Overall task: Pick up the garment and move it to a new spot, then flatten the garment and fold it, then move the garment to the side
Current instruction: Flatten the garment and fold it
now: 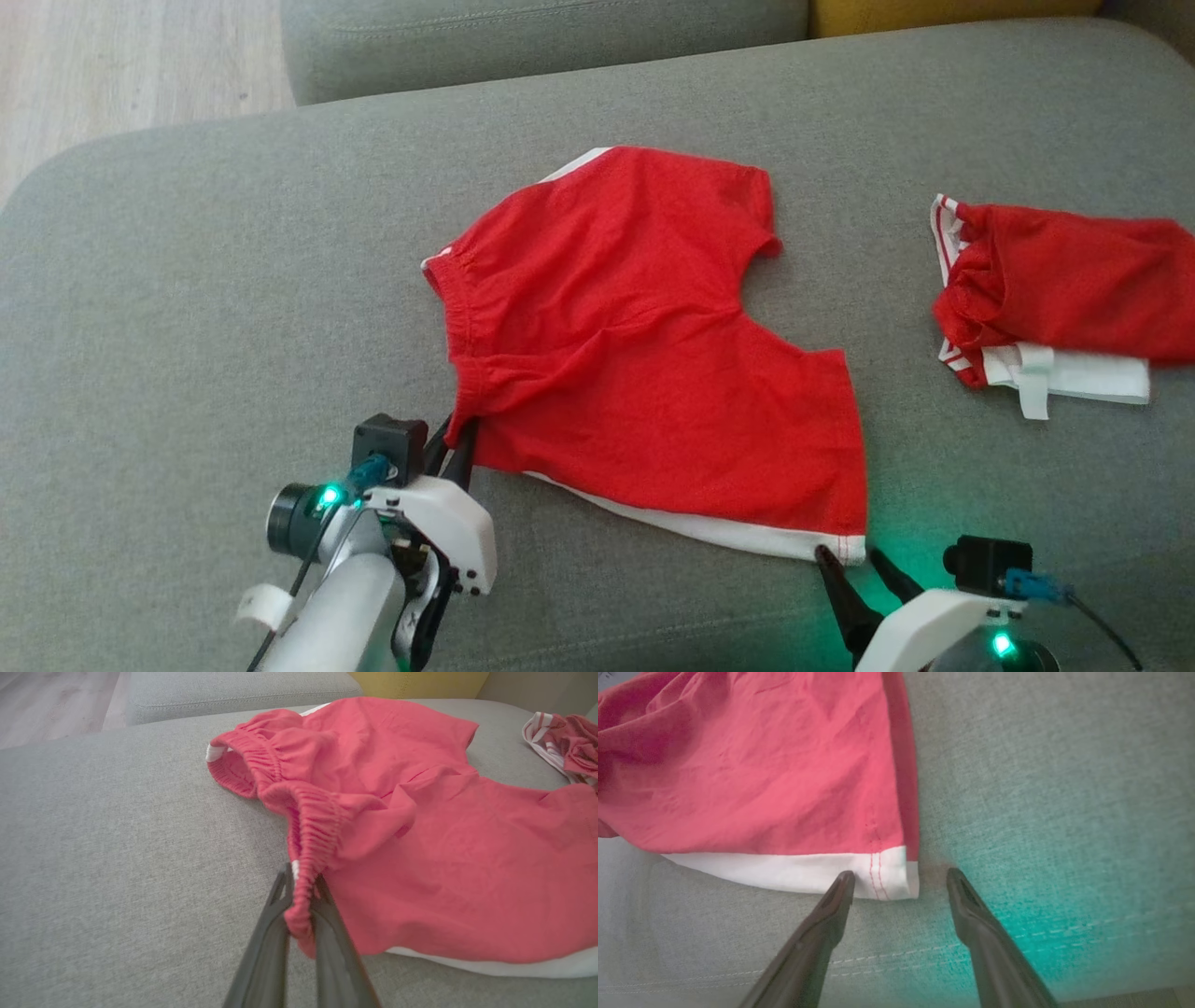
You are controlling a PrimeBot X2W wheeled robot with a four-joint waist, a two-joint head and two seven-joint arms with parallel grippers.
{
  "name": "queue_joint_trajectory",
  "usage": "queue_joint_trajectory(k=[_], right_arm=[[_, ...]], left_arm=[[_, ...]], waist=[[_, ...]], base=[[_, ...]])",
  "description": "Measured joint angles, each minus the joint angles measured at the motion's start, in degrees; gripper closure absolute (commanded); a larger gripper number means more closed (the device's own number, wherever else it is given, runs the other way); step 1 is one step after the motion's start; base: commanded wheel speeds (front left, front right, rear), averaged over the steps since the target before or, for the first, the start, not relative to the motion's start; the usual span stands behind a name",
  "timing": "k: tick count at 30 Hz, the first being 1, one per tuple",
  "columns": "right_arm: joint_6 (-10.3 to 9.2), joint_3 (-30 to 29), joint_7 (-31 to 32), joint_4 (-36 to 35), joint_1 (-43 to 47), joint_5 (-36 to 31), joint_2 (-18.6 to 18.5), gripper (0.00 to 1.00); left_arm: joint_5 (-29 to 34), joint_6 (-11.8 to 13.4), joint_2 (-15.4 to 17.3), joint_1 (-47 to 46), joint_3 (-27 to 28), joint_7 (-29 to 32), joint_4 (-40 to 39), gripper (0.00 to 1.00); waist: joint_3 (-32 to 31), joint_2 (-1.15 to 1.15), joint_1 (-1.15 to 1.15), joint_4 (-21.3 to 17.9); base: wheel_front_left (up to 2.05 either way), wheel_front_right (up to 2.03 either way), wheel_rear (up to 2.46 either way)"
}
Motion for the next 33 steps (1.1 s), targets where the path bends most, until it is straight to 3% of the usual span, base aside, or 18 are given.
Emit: queue_joint_trajectory(k=[8, 9, 10, 11, 27, 33], right_arm=[[0.00, 0.78, -1.97, 0.69, -0.68, 0.81, 0.00, 0.00], [0.00, 0.89, -2.31, 0.71, -0.78, 0.81, 0.00, 0.24], [0.00, 1.01, -2.67, 0.71, -0.94, 0.80, 0.00, 0.84], [0.00, 1.19, -2.82, 0.73, -1.22, 0.79, 0.00, 1.00], [0.00, 3.08, -11.82, -11.37, -6.80, -1.80, -0.40, 1.00], [0.00, 6.30, -14.28, -16.25, -14.23, -2.47, -5.58, 1.00]], left_arm=[[-0.01, 0.12, 0.53, 0.01, -0.48, 0.94, -0.91, 1.00], [-0.01, 0.13, 0.57, 0.01, -0.59, 0.94, -0.94, 1.00], [-0.01, 0.13, 0.58, 0.01, -0.71, 0.94, -0.98, 1.00], [-0.01, 0.13, 0.58, 0.02, -0.82, 0.94, -1.01, 1.00], [-3.59, 1.05, 2.19, 0.18, 1.13, 1.89, -8.48, 1.00], [-4.77, 1.05, 3.32, -0.40, 2.08, 4.67, -16.31, 1.00]], waist=[[-0.05, 0.00, 0.00, -0.17], [-0.11, 0.00, 0.00, -0.22], [-0.17, 0.00, 0.00, -0.26], [-0.24, 0.00, 0.00, -0.29], [-4.62, 0.00, 0.00, -0.10], [-6.44, 0.00, 0.00, -0.06]], base=[[0.00, 0.00, 0.00], [0.00, 0.00, 0.00], [0.00, 0.00, 0.00], [0.00, 0.00, 0.00], [0.00, 0.00, 0.00], [0.00, 0.00, 0.00]])
